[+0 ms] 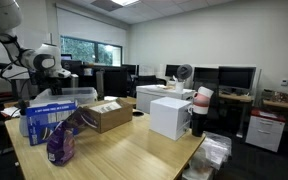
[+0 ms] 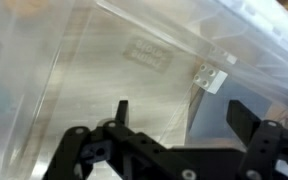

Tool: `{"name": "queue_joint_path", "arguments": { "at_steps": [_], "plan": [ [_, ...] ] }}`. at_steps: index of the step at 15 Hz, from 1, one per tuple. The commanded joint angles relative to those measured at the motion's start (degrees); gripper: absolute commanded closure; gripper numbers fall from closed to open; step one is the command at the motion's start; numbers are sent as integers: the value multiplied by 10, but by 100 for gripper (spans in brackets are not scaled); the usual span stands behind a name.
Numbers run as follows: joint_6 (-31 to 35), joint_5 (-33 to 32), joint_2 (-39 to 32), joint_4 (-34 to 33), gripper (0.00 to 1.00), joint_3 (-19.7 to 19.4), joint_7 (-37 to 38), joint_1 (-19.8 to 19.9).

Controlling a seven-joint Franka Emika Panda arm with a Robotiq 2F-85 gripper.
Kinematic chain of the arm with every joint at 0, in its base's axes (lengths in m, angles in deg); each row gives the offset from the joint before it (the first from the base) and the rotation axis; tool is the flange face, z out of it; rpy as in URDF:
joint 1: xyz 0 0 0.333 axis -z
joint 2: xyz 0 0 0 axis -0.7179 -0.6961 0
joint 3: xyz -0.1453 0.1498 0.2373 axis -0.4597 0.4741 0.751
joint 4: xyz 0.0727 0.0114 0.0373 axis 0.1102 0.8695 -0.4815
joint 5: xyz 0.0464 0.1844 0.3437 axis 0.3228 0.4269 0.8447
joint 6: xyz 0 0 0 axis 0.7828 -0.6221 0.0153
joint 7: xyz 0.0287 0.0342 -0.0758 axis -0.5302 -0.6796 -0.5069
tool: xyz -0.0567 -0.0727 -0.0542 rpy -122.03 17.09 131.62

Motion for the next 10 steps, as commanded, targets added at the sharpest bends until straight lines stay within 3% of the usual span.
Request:
{"name": "queue_joint_path", "arguments": {
  "at_steps": [1, 10],
  "plan": [
    [9, 43, -25, -20, 0, 0, 17, -6],
    [-25, 54, -74, -72, 0, -14, 65, -14]
  ]
}}
